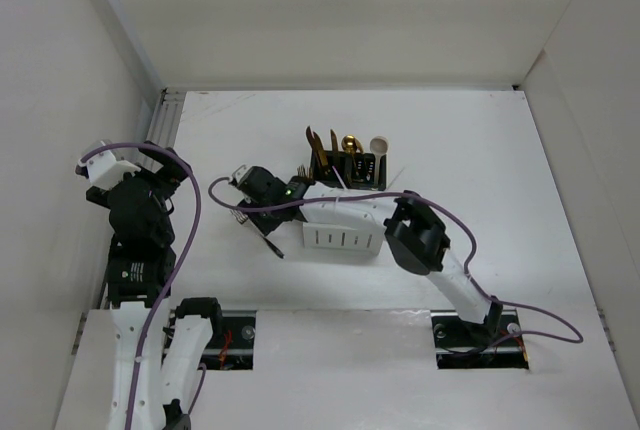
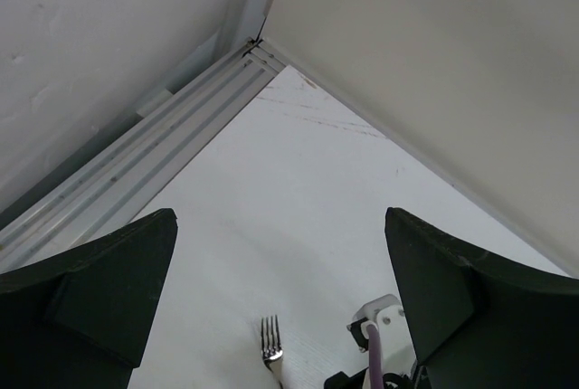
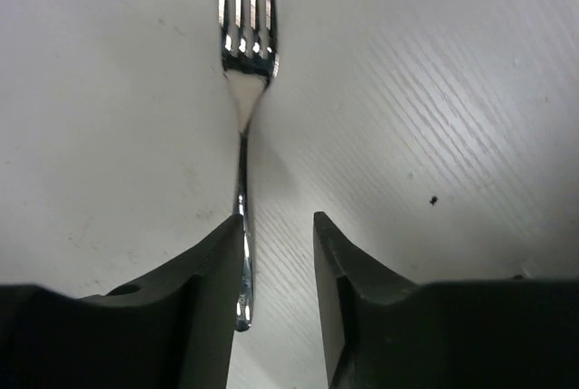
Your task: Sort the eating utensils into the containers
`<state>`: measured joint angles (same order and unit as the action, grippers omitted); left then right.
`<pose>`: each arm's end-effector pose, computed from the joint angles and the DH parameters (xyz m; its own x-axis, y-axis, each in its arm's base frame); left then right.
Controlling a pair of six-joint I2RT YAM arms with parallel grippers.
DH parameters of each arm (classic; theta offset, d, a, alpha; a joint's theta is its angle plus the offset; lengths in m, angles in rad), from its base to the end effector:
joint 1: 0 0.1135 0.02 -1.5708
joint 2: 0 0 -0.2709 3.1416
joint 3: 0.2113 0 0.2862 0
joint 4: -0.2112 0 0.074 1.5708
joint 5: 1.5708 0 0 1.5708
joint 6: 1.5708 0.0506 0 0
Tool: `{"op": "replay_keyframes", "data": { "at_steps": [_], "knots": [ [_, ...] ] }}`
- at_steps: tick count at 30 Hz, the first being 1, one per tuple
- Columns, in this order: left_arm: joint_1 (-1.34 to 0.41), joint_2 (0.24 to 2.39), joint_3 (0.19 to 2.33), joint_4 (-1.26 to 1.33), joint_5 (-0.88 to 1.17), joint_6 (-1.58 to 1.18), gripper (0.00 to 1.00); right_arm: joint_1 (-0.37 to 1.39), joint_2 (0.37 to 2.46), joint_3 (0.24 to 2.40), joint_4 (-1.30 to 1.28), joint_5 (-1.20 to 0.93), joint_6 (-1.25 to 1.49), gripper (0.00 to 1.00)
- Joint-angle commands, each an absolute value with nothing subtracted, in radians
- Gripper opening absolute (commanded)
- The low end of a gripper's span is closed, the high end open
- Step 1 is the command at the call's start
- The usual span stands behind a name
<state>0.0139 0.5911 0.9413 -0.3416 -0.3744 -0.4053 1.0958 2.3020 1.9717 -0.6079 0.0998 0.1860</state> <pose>0.1581 0.0207 0.4179 0.1573 -0.3648 -0.9177 -0.3445 0.8506 -0.3972 0.2600 0.4945 0.1809 -0.5211 -0.6109 -0.5960 -0.7749 0.6313 0.0304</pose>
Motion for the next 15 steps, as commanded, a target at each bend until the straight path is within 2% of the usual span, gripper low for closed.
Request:
{"op": "replay_keyframes", "data": {
  "at_steps": [1,5,12,14,15],
  "knots": [
    [0.011,0.583,0.939,-0.331,-0.374,-0.411,0.99,1.118,2.327,2.042,-0.523,0.040,0.114,0.44],
    [0.011,0.583,0.939,-0.331,-0.383,-0.402,0.99,1.118,2.403,2.111,-0.590,0.052,0.104,0.48],
    [0.011,0.583,0.939,-0.331,-0.383,-0.411,0.99,1.138,2.480,2.132,-0.623,0.070,0.095,0.48],
    [0.011,0.583,0.939,-0.331,-0.374,-0.411,0.99,1.138,2.499,2.158,-0.646,0.095,0.106,0.45],
    [0.011,0.583,0.939,-0.331,-0.374,-0.411,0.99,1.138,2.508,2.158,-0.646,0.095,0.106,0.38]
  ]
}}
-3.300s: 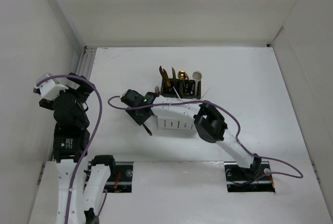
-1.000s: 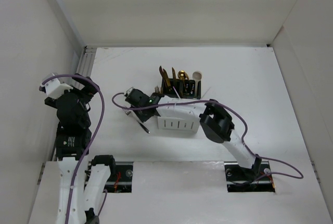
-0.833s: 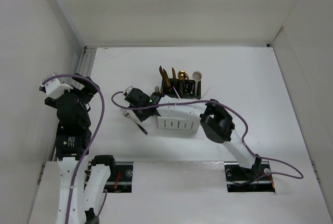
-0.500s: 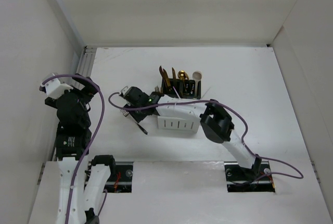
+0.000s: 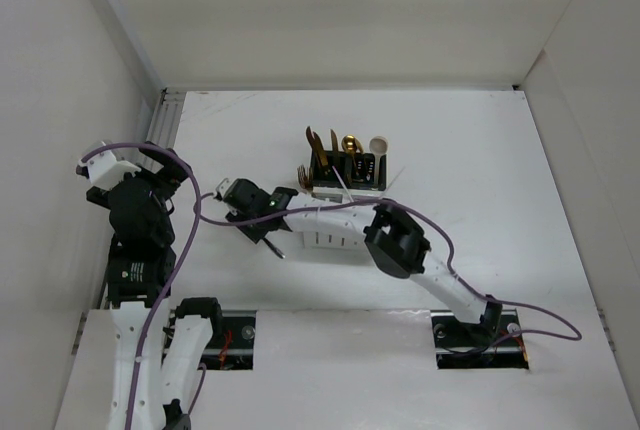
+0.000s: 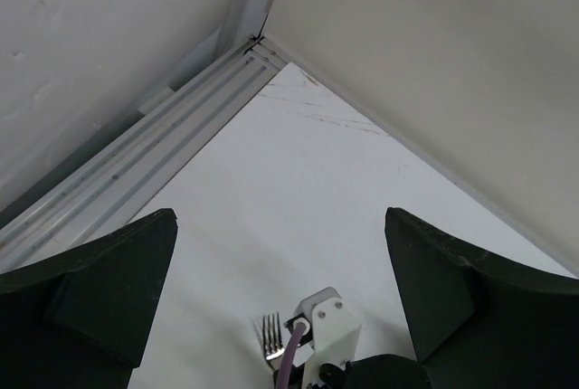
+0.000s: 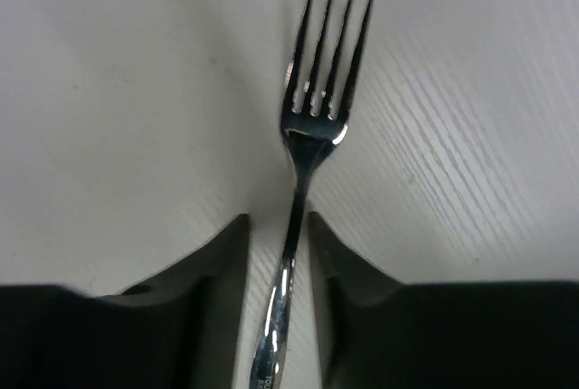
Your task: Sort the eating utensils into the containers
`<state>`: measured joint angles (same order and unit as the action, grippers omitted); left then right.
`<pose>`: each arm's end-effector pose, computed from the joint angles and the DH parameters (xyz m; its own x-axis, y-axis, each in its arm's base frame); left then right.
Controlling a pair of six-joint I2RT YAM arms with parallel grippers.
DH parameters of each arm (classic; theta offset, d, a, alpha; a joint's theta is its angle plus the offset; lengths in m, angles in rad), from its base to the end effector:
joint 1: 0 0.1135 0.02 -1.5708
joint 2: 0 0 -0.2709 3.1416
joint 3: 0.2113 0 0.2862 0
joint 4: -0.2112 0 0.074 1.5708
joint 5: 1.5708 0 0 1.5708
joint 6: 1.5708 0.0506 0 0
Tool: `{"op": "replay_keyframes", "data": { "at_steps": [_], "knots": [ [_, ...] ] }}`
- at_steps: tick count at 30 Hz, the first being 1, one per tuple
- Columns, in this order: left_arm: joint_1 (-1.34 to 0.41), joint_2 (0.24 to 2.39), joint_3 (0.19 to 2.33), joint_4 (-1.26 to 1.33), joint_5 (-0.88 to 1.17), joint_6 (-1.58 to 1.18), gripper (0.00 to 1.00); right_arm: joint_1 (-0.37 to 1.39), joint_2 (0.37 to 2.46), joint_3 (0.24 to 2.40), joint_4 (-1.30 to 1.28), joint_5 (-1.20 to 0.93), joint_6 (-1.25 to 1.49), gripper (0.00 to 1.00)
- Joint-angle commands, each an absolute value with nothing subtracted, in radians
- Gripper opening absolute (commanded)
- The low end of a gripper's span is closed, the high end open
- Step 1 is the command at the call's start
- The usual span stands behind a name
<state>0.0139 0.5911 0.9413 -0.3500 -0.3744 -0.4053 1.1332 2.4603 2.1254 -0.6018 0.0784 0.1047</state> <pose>0.1581 0.0207 0.4169 0.1496 -0.3649 -0.9189 -0.3478 0.8506 -0.3944 0.2528 0.5311 0.1486 -0.4318 -0.6771 -0.5959 -0.8428 0.5382 -0.0008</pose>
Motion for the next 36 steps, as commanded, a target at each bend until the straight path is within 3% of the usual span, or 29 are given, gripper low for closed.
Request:
{"op": "replay_keyframes", "data": {
  "at_steps": [1,2,3,5,12,17,26,29,34,36],
  "knots": [
    [0.011,0.583,0.939,-0.331,-0.374,-0.420,0.99,1.138,2.517,2.169,-0.659,0.095,0.115,0.31],
    [0.011,0.583,0.939,-0.331,-0.374,-0.420,0.99,1.138,2.529,2.169,-0.670,0.109,0.115,0.23],
    [0.011,0.583,0.939,-0.331,-0.374,-0.420,0.99,1.138,2.530,2.169,-0.670,0.126,0.127,0.09],
    [0.011,0.583,0.939,-0.331,-0.374,-0.420,0.99,1.138,2.517,2.143,-0.670,0.135,0.136,0.00],
    [0.011,0.583,0.939,-0.331,-0.374,-0.420,0.99,1.138,2.278,2.105,-0.525,0.176,0.137,0.00],
    [0.011,0.583,0.962,-0.322,-0.365,-0.420,0.99,1.138,2.048,1.936,-0.212,0.244,0.137,0.00],
    [0.011,0.565,1.019,-0.293,-0.356,-0.400,0.99,1.124,1.824,1.803,-0.048,0.314,0.155,0.00],
    [0.011,0.565,1.019,-0.293,-0.356,-0.400,0.99,1.100,1.705,1.621,0.099,0.383,0.128,0.00],
    [0.011,0.565,1.019,-0.313,-0.336,-0.400,0.99,1.080,1.527,1.127,0.647,0.491,0.028,0.00],
    [0.011,0.565,1.009,-0.313,-0.336,-0.400,0.99,1.080,1.485,1.051,0.771,0.503,-0.042,0.00]
  ]
}}
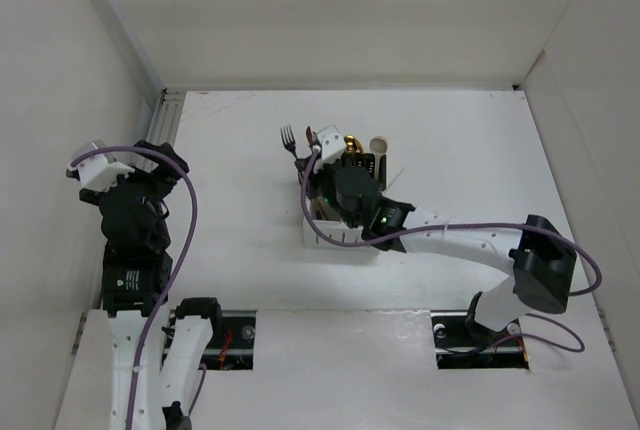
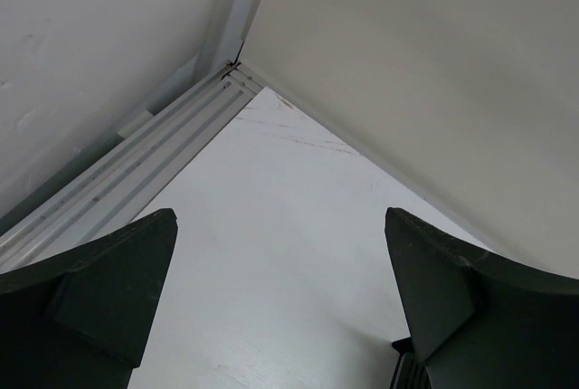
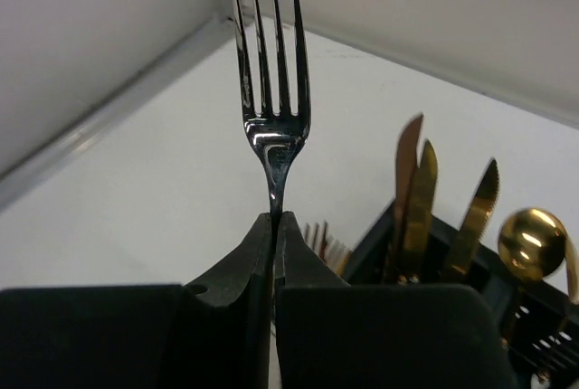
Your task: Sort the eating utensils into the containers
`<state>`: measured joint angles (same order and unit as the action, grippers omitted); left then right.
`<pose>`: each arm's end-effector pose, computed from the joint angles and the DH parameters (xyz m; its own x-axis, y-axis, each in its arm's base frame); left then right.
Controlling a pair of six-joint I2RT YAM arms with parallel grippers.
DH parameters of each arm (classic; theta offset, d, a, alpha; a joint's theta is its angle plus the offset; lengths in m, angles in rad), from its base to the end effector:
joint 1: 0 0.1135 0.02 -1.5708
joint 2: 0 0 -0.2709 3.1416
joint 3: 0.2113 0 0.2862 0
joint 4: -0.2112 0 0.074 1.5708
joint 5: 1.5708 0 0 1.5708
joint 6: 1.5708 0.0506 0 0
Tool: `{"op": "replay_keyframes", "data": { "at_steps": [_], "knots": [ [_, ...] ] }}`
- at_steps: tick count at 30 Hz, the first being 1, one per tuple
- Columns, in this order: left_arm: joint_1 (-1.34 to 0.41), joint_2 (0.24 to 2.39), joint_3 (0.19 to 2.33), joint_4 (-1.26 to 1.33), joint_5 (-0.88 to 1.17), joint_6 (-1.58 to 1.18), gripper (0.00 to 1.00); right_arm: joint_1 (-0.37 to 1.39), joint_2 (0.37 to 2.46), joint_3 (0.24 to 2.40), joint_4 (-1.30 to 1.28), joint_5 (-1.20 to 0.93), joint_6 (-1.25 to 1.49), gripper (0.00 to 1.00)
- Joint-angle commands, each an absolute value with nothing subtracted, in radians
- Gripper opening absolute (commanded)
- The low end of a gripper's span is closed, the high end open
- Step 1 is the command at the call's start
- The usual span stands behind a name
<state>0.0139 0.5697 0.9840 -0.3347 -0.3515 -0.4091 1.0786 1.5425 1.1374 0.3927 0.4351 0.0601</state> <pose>0.1447 0.0194 0.4369 0.2147 -0.3705 -0.9037 -0.2952 0.8574 -0.4217 0.2140 0.3539 0.3277 -0.0418 0.0372 -0.9984 -0.5986 0.7992 0.0549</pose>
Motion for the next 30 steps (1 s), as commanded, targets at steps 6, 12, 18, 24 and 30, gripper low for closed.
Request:
{"op": "replay_keyframes", "data": {
  "at_steps": [6,12,18,24,30],
  "knots": [
    [0.011,0.565,1.000,-0.322,-0.305,-0.425,0.99,1.080,1.473,0.997,0.859,0.462,-0.115,0.00],
    [0.011,0.565,1.000,-0.331,-0.305,-0.425,0.99,1.080,1.485,0.876,0.926,0.547,-0.106,0.00],
    [0.011,0.574,1.000,-0.331,-0.305,-0.425,0.99,1.080,1.494,0.799,0.927,0.567,-0.029,0.00],
    [0.011,0.583,1.000,-0.331,-0.305,-0.425,0.99,1.080,1.496,0.765,0.894,0.568,0.031,0.16],
    [0.011,0.583,1.000,-0.331,-0.305,-0.425,0.99,1.080,1.437,0.775,0.812,0.502,0.040,0.72]
  ]
}}
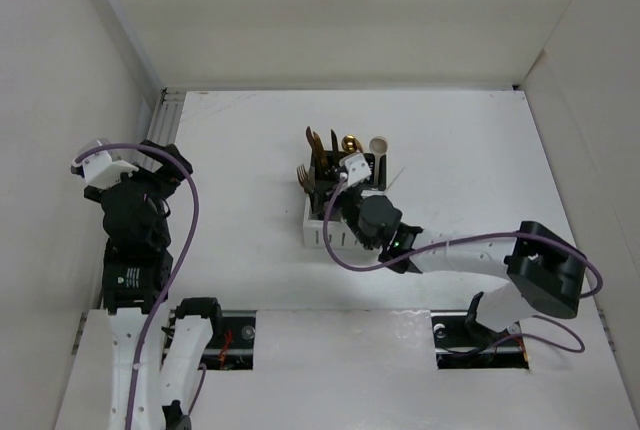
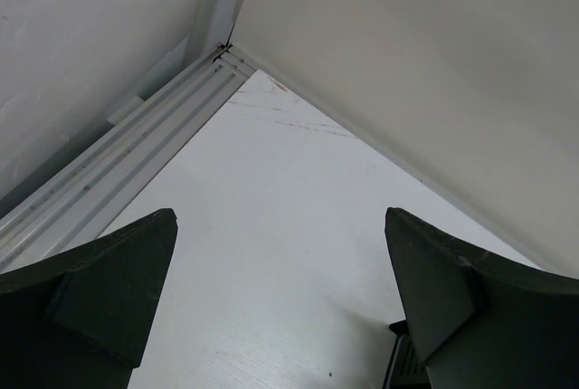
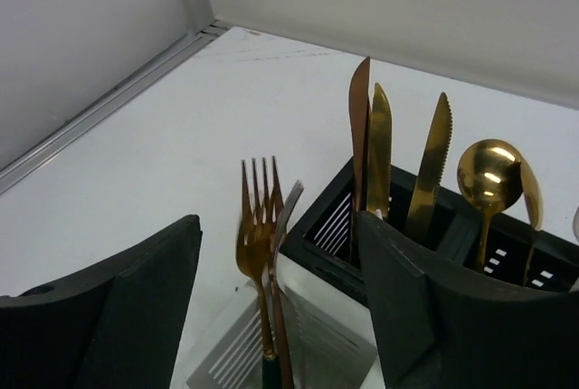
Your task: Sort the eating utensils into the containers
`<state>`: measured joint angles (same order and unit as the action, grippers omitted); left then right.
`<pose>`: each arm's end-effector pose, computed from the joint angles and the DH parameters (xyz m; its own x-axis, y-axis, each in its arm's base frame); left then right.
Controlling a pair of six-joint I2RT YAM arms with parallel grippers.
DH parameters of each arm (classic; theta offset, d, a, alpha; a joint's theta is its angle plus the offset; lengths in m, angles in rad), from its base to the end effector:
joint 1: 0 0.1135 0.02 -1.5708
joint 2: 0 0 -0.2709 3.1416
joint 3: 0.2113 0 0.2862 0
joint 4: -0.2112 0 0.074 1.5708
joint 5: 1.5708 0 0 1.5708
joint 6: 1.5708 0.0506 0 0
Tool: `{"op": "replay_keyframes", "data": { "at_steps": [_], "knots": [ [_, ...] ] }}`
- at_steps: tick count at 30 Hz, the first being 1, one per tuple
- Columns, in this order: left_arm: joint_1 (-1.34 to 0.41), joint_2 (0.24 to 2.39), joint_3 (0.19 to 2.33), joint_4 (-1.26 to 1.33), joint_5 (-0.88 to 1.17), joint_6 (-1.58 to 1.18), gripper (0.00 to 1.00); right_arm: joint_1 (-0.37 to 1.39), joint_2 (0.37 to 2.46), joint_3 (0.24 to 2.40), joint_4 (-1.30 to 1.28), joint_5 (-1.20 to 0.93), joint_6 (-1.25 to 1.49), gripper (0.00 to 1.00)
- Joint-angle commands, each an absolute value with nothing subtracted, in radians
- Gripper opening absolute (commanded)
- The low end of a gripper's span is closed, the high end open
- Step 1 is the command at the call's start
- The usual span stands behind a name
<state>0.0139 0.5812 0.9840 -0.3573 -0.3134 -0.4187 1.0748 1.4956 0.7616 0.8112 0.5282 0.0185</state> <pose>0.1493 0.0177 0.4327 0.1722 -0.3844 -0.9070 -0.2749 0.8654 -0.4190 0.1961 0.3089 0.2498 0.0271 0.0837 -0.9961 -0.5211 0.8516 0.0574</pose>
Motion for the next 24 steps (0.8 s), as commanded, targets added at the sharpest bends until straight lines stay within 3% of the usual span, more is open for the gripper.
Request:
{"op": "replay_keyframes", "data": {
  "at_steps": [1,2,6,8,9,12,14,16,20,24],
  "knots": [
    [0.011,0.583,1.000,-0.331,-0.296,-0.425,0.99,1.080,1.412,0.784,0.811,0.511,0.040,0.76],
    [0.011,0.583,1.000,-0.331,-0.296,-0.425,0.99,1.080,1.396,0.784,0.793,0.511,0.040,0.78],
    [0.011,0.583,1.000,-0.331,-0.287,-0.434,0.99,1.080,1.296,0.891,0.611,0.595,0.040,1.00],
    [0.011,0.583,1.000,-0.331,-0.287,-0.423,0.99,1.066,1.267,1.038,0.441,0.655,0.040,1.00],
    [0.011,0.583,1.000,-0.322,-0.296,-0.423,0.99,1.048,1.267,1.105,0.196,0.655,0.064,1.00],
    [0.011,0.583,0.989,-0.313,-0.296,-0.414,0.99,0.831,1.342,1.372,-0.194,0.489,0.183,1.00],
    [0.011,0.583,0.980,-0.313,-0.285,-0.414,0.99,0.559,1.422,1.546,-0.550,0.264,0.242,1.00],
    [0.011,0.592,0.971,-0.313,-0.275,-0.414,0.99,0.366,1.538,1.632,-0.810,0.256,0.297,1.00],
    [0.011,0.592,0.959,-0.313,-0.275,-0.414,0.99,0.180,1.511,1.625,-0.855,0.316,0.380,1.00],
    [0.011,0.592,0.921,-0.304,-0.275,-0.396,0.99,0.008,1.353,1.401,-0.703,0.239,0.426,1.00]
  ]
}}
